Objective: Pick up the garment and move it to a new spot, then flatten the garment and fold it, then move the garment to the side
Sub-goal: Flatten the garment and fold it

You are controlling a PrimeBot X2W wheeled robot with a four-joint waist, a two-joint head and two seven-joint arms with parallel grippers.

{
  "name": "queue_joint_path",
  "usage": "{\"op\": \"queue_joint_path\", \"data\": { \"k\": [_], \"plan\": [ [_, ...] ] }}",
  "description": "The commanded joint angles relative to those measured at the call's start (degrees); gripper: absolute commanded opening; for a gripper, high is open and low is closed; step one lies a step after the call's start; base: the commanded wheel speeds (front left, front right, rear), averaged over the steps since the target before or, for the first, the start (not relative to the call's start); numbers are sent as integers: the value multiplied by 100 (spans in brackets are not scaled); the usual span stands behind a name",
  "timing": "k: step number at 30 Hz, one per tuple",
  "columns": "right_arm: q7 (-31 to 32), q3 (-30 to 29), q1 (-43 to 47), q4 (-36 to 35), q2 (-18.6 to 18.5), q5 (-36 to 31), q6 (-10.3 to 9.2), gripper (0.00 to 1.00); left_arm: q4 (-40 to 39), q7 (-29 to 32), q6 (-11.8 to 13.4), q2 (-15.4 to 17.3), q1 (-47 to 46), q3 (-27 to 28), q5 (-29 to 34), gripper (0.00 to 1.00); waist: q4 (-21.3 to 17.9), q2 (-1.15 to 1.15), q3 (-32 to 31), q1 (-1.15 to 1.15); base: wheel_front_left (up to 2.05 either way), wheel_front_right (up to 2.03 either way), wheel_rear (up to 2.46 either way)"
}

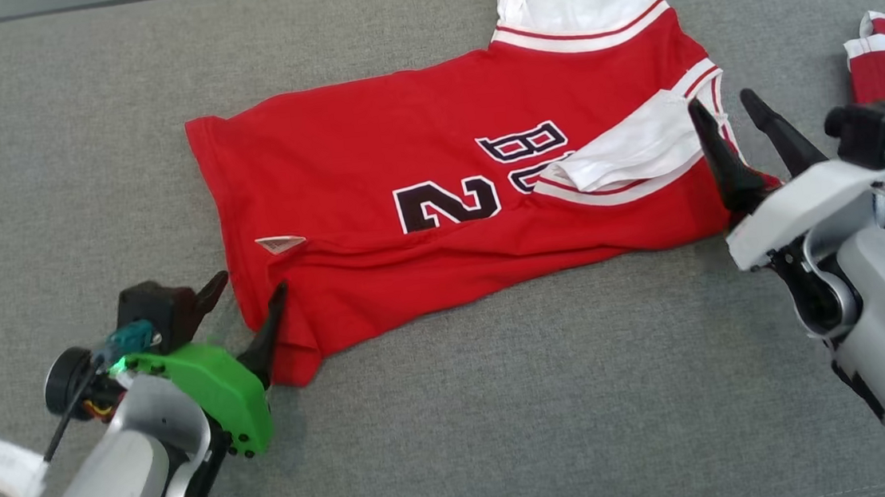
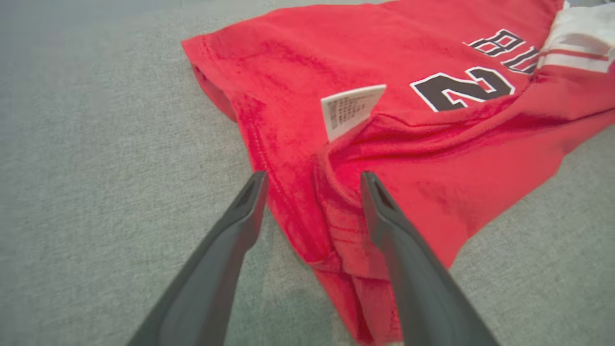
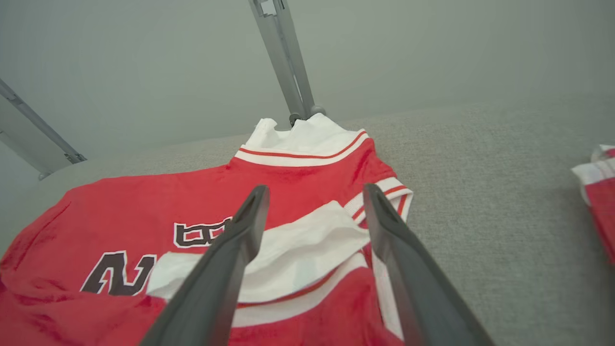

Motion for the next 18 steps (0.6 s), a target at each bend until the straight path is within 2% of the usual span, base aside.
{"op": "queue_joint_path", "data": {
  "k": [1,5,9,14,18],
  "plan": [
    [-56,-33,133,-36,-81,-56,-1,100,-58,-94,89,-27,127,71,-66,100,-35,19,-120,0,0,0,0],
    [-200,-494,735,-351,-301,-585,-1,100,-506,-829,695,-171,835,352,-3,100,-63,19,-372,0,0,0,0],
    [-205,-1403,1579,-1027,-60,-1283,-1,100,-663,-1486,1026,-379,1469,403,65,100,-77,19,-592,0,0,0,0],
    [-208,-2301,2569,-1729,488,-2160,-1,100,-437,-1975,1174,-633,1869,338,118,100,-49,19,-749,0,0,0,0],
    [-209,-2477,2932,-1867,802,-2611,-1,100,-214,-2094,1132,-767,1893,309,77,100,-47,19,-780,0,0,0,0]
  ]
}}
